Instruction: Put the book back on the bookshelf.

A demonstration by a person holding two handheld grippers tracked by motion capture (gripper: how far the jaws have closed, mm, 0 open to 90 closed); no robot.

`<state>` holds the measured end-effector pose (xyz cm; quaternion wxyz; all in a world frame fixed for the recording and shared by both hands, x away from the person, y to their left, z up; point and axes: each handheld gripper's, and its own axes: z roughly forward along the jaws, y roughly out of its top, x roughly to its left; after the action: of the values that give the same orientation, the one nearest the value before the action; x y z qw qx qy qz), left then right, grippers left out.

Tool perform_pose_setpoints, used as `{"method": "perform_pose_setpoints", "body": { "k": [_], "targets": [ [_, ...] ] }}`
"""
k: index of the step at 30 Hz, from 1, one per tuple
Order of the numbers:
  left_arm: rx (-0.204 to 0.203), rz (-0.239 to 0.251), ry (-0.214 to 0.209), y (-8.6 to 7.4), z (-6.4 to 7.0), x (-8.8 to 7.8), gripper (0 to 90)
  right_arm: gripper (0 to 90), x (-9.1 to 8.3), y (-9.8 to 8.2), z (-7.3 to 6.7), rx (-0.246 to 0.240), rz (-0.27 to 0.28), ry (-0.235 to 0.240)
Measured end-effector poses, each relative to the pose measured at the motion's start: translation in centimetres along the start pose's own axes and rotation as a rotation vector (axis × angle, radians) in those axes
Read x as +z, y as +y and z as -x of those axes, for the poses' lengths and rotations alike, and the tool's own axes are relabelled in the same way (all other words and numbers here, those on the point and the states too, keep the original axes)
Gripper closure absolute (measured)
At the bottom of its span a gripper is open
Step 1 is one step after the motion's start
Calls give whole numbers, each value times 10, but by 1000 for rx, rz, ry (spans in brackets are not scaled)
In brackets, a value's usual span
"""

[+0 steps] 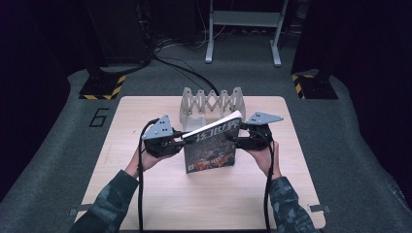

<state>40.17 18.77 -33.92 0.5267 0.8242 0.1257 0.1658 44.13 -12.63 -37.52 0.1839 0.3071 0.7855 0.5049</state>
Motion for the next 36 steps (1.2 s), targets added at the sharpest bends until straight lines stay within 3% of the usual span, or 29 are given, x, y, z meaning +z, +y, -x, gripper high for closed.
{"method": "perform_pose_setpoints", "body": {
  "k": [5, 6, 7, 18, 24, 26, 30, 36],
  "targets": [
    [2, -26, -3, 10, 0, 6, 692, 411, -5, -1, -1, 9, 12, -5],
    [1, -30, 16, 12, 0, 8, 685, 410, -5, -1, -2, 13, 11, -10],
    [-2, -41, -1, 15, 0, 9, 665, 409, -6, -1, -3, 9, 10, -12],
    [12, -110, 39, 38, -1, 22, 609, 426, -6, 1, -9, 25, 11, -59],
    [44, -203, 47, 51, 0, 32, 595, 461, -11, 3, -10, 23, 31, -68],
    [57, -240, 30, 54, -1, 36, 590, 469, -13, 4, -10, 19, 36, -75],
    [86, -286, 25, 58, -2, 41, 625, 489, -17, 6, -12, 12, 51, -84],
    [54, -289, 34, 55, -5, 42, 787, 551, -26, 8, -11, 1, 98, -100]
  ]
}}
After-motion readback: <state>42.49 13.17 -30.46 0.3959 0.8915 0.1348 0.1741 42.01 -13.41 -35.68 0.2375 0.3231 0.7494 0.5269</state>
